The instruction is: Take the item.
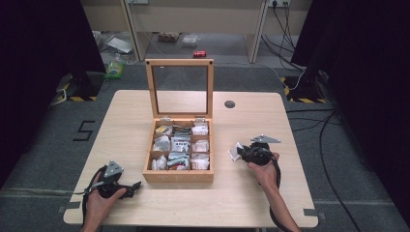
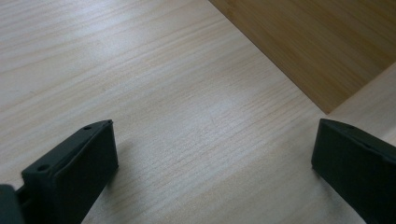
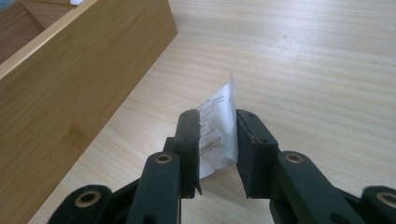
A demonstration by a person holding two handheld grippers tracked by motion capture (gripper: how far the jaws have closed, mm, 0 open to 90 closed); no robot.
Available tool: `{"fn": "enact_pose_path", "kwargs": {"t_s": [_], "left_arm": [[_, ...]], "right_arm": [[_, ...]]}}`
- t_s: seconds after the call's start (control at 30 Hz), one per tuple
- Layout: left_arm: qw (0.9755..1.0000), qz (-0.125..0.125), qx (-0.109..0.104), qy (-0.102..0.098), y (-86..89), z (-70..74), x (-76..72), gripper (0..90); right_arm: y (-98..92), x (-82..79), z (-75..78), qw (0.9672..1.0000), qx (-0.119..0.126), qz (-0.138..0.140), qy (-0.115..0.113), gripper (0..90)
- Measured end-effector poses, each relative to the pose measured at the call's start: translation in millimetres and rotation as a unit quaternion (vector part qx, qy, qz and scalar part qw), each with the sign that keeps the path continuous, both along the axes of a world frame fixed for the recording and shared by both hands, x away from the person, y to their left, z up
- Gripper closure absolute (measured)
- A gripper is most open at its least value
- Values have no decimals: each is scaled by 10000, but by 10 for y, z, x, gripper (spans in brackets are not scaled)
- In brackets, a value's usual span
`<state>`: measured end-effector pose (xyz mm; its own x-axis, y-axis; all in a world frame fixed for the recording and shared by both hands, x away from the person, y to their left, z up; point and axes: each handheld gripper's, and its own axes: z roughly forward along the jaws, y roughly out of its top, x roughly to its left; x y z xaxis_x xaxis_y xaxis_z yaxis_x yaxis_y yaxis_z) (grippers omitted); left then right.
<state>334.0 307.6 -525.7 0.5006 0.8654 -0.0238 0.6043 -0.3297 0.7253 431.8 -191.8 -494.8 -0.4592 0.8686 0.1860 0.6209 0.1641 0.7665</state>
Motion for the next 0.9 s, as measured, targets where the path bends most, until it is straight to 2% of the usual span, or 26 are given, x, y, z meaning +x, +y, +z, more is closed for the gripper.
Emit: {"fn": "enact_pose_path", "kwargs": {"t_s": [0.27,0.53,0.9], "left_arm": [[10000,0,0,-1,0,0,0,0],[10000,1,-1,0,0,0,0,0],[10000,1,-1,-1,0,0,0,0]], "right_arm": [[8,4,25,10000,-31,-28,5,581],[-6,6,76,9998,43,-204,18,478],[-50,4,147,9993,169,-322,-66,447]]}}
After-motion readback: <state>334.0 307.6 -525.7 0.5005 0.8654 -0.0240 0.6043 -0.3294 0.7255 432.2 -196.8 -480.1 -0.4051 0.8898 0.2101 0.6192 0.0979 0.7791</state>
